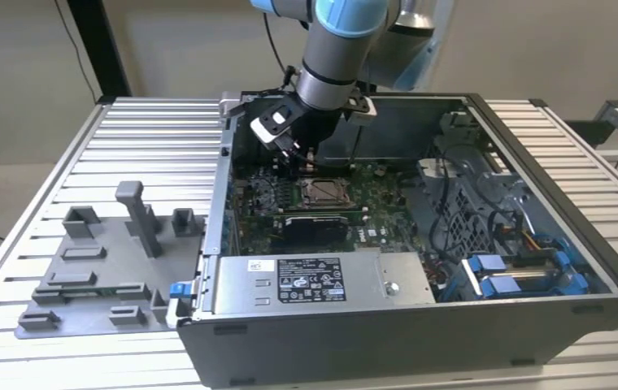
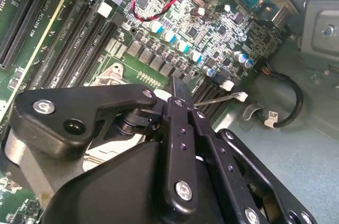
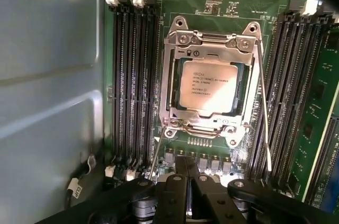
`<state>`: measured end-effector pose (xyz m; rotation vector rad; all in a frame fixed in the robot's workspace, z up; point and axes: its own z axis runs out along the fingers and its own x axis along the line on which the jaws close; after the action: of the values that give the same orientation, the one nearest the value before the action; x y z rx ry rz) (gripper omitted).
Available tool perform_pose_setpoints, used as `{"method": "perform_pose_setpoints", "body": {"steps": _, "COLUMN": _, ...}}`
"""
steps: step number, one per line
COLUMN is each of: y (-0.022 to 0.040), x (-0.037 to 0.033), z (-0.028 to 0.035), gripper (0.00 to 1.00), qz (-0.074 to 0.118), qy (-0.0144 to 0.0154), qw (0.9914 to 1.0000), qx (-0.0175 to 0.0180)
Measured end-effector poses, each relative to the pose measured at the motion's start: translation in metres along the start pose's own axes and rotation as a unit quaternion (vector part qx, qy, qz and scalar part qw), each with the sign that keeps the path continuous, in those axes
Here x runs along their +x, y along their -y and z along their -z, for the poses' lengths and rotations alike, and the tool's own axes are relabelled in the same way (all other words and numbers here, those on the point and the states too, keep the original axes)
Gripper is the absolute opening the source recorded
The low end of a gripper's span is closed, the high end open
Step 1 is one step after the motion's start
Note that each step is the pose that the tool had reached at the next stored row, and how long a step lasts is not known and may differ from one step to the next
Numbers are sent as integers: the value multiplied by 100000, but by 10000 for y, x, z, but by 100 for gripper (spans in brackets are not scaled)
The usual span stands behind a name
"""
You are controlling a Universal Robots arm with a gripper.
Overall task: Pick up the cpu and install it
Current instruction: 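Install the first cpu locking lever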
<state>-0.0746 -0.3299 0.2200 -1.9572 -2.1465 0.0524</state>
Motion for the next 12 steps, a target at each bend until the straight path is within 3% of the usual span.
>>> {"method": "perform_pose_setpoints", "body": {"steps": 12, "y": 1, "x": -6, "z": 1, "gripper": 0, "qz": -5, "qy": -7, "qw": 100000, "qx": -4}}
